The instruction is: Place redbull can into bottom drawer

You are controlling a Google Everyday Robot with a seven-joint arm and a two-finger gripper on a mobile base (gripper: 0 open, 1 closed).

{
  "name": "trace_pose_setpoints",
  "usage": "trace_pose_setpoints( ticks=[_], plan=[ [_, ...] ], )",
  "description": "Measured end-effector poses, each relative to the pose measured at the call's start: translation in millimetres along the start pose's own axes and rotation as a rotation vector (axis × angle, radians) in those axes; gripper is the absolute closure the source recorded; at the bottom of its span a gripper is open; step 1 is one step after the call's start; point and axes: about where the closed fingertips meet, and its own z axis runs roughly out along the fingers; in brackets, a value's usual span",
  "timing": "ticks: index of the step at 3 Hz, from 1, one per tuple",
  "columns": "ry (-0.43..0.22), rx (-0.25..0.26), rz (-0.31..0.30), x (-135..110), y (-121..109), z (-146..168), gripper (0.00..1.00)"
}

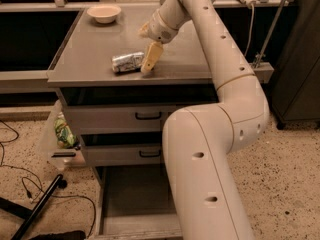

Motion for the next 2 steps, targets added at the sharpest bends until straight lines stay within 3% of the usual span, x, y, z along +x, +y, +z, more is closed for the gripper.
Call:
trace_pose_setpoints(
  ticks=[2],
  plan=[
    [0.0, 0.0, 0.0, 0.0, 0.0, 0.0, 0.56]
  ],
)
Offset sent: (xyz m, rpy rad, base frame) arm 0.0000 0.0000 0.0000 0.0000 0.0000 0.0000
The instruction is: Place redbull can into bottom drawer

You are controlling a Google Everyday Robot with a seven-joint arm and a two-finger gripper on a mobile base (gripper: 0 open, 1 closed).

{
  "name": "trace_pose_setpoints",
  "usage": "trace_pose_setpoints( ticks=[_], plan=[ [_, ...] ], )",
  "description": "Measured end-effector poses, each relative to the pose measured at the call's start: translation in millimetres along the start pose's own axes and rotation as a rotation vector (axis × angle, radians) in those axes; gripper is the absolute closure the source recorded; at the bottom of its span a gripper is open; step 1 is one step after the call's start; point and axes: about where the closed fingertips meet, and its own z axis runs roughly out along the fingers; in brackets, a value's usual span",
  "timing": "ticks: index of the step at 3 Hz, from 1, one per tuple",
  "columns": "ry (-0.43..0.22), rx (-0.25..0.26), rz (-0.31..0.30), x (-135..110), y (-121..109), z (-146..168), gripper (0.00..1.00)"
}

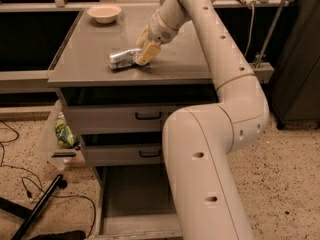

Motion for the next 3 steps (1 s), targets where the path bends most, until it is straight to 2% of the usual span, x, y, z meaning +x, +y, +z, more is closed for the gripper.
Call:
trace_pose_setpoints(
  ticks=[1, 2, 3],
  plan=[
    [-0.032, 0.042, 0.002, 0.3, -5.8, -11.9, 0.79],
    [-0.071, 0.124, 0.003, 1.1, -7.1, -53.5, 1.0],
    [-0.106, 0.235, -0.054, -33.5, 3.6, -116.3, 1.0]
  ],
)
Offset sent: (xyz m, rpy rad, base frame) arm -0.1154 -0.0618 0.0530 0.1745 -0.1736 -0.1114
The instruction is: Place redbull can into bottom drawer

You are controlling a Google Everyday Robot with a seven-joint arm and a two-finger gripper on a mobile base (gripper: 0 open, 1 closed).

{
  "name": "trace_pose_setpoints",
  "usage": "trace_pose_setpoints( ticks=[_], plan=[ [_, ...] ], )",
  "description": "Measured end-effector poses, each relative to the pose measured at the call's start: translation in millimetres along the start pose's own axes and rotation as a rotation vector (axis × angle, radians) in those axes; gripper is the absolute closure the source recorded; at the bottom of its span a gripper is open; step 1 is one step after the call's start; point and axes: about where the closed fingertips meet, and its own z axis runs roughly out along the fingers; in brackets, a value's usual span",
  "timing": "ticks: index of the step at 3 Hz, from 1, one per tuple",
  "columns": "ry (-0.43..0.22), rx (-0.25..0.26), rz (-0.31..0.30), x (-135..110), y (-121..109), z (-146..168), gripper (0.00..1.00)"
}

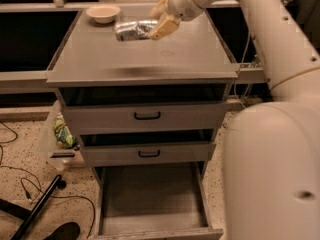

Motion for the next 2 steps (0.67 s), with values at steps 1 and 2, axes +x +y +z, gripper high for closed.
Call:
trace_pose_setpoints(
  ticks=[1, 2],
  plan=[
    [-0.03, 0.153, -0.085, -41.4, 5.9, -77.5, 1.0],
    [-0.02, 0.322, -0.163, -94.9, 24.0, -148.4, 1.0]
  ],
)
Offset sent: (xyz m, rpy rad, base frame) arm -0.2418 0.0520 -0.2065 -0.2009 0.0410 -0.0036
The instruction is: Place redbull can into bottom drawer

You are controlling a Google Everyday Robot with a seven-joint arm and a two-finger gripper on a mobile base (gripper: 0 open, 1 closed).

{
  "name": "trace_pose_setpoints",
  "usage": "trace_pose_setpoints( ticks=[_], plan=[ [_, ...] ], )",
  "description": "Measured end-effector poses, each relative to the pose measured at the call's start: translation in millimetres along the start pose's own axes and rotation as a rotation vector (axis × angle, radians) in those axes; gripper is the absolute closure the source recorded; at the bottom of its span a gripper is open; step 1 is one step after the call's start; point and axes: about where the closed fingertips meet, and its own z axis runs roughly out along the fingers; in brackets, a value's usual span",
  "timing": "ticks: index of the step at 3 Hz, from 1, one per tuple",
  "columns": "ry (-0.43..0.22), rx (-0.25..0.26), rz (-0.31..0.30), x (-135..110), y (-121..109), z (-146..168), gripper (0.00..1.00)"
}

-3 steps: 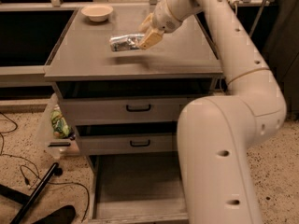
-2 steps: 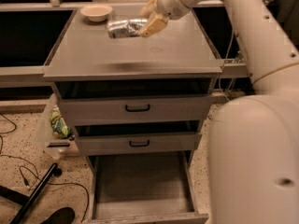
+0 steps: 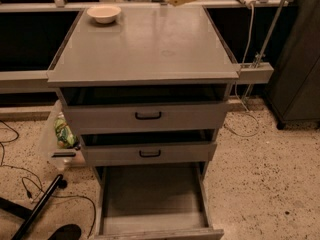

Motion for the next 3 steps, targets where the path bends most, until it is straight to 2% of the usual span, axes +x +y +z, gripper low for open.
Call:
trace_pose_setpoints(
  ticks=[1, 2, 3],
  plan=[
    [-0.066, 0.098, -0.039, -59.0, 18.1, -27.0, 1.0],
    [-0.129, 0.149, 0.03, -57.2, 57.6, -13.2, 1.0],
    [-0.092, 0.185, 0.06, -38.7, 73.6, -14.4, 1.0]
  ],
)
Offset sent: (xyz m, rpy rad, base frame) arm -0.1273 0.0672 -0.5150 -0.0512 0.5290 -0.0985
